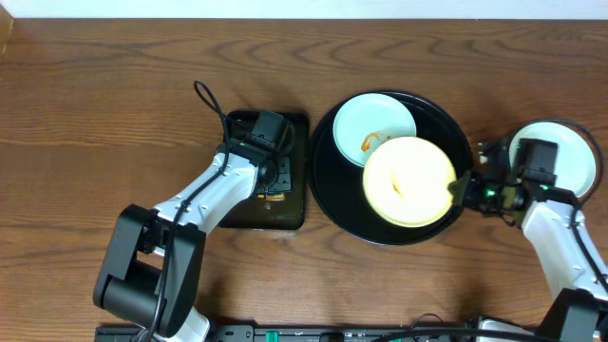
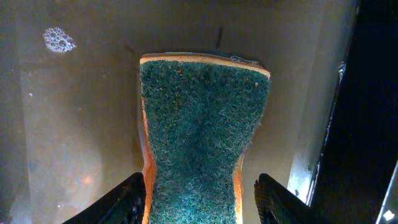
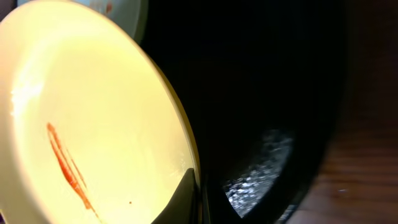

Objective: Clean dirty plates on tray and stack at the side

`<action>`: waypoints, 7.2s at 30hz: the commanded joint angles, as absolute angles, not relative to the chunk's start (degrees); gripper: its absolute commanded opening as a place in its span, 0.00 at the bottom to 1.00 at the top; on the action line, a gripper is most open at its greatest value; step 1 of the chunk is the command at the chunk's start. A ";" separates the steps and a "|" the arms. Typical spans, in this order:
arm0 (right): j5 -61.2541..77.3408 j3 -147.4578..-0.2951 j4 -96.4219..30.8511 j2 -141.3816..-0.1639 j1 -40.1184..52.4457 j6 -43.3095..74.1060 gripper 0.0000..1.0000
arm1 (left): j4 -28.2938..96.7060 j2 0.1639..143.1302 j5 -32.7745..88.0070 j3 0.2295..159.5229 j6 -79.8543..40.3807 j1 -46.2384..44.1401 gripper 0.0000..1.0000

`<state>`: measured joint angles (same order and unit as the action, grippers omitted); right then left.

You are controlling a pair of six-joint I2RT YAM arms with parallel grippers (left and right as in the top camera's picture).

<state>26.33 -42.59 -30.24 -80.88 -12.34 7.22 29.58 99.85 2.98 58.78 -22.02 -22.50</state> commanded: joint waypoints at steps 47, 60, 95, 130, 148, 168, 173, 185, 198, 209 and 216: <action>10.92 -42.26 -34.20 -83.57 2.33 16.25 0.01 | 26.26 100.75 2.28 58.33 -21.43 -22.31 0.40; 10.37 -42.26 -36.42 -83.57 2.33 17.15 0.01 | 25.10 100.77 2.28 56.12 -21.45 -22.31 0.44; 10.35 -42.26 -35.99 -83.57 2.33 16.67 0.01 | 18.85 86.85 -4.27 56.97 -10.94 -22.28 0.07; 10.35 -42.26 -35.33 -83.57 2.33 16.67 0.01 | 9.67 77.71 -5.69 56.97 -9.41 -22.28 0.07; 10.35 -42.26 -35.31 -83.57 2.33 16.67 0.01 | 9.26 77.71 -5.67 56.97 -9.43 -22.28 0.07; 10.37 -42.26 -35.38 -83.57 2.33 16.67 0.01 | 14.74 91.98 1.10 56.36 -25.85 -22.31 0.07; 10.37 -42.26 -35.38 -83.57 2.33 16.67 0.01 | 14.94 91.94 2.72 56.38 -25.82 -22.31 0.07; 10.37 -42.26 -35.35 -83.57 2.33 16.67 0.01 | 14.85 91.94 3.25 56.38 -25.85 -22.31 0.07; 10.39 -42.26 -35.35 -83.57 2.33 16.67 0.01 | 10.13 92.01 7.07 56.38 -30.33 -24.01 0.07; 10.52 -42.26 -35.35 -83.57 2.33 16.67 0.01 | 3.33 94.32 8.05 56.60 -30.26 -34.33 0.07; 10.98 -42.26 -35.16 -83.57 2.35 16.69 0.01 | 2.55 94.32 11.81 56.82 -30.11 -45.15 0.07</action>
<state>10.85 -42.57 -35.31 -83.31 1.96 16.34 3.55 94.06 10.04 56.55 -30.02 -40.80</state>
